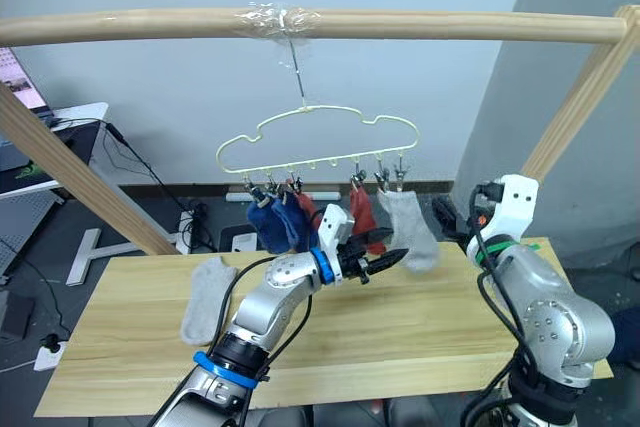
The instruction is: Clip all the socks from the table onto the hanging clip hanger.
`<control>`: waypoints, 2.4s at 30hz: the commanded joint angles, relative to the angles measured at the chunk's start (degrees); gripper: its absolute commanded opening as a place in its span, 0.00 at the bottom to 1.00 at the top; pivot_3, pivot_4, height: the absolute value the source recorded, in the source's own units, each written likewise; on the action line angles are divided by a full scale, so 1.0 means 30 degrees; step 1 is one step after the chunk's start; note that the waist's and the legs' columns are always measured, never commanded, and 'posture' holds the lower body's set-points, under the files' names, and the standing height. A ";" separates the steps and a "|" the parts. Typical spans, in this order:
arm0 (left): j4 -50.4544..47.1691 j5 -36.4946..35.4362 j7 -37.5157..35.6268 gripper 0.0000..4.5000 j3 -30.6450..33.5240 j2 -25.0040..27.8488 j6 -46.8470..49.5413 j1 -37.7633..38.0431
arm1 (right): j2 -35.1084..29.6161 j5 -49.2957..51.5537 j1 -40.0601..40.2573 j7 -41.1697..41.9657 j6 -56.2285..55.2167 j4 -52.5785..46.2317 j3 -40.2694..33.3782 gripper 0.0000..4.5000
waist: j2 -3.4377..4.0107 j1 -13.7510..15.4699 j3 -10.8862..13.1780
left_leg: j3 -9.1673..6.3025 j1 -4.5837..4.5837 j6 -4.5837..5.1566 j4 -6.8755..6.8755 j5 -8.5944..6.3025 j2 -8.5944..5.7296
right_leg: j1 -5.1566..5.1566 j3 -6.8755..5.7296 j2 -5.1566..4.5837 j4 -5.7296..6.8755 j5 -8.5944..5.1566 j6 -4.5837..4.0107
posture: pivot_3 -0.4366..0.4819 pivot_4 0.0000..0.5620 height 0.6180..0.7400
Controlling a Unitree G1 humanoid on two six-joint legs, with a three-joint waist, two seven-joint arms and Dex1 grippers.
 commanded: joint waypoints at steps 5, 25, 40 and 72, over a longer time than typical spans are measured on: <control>-0.3075 -0.0849 -0.1699 0.88 0.1584 0.3201 -0.0645 0.1212 | -0.0985 -0.5981 0.1161 -0.0011 -0.8145 0.0596 0.5750 1.00 | -0.0006 -0.0431 -0.0003 | -0.0003 0.0004 -0.0002 0.0014 0.0008 0.0005 | 0.0000 0.0007 0.0004 0.0017 -0.0018 0.0030 | 0.49 0.17 1.00; -0.8541 -0.5017 -0.4208 0.89 0.4704 0.7907 0.1551 0.0749 | 0.2304 -0.8327 -0.0700 -0.0296 -1.2775 0.4900 0.7178 0.45 | -0.0075 0.1006 0.0044 | 0.0004 -0.0004 -0.0017 0.0010 0.0017 0.0016 | -0.0009 -0.0011 -0.0001 0.0005 -0.0011 -0.0014 | 0.63 0.22 1.00; -0.8495 -0.5374 -0.4323 0.89 0.4928 0.7938 0.1498 0.0777 | 0.3487 -0.8855 -0.3584 -0.0890 -1.3940 0.9081 0.6420 0.45 | -0.0072 0.1323 0.0053 | 0.0005 -0.0004 -0.0015 0.0005 0.0016 0.0017 | -0.0017 -0.0011 0.0000 0.0010 -0.0013 -0.0026 | 0.65 0.23 1.00; -0.9343 -0.6962 -0.3202 0.89 0.5670 0.7234 0.2005 -0.0252 | 0.4155 -0.9605 -0.5156 -0.0248 -1.5182 1.1314 0.6910 0.45 | -0.0067 0.1471 0.0065 | 0.0007 -0.0005 -0.0013 -0.0003 0.0015 0.0020 | -0.0022 -0.0016 0.0000 0.0011 -0.0014 -0.0032 | 0.66 0.23 1.00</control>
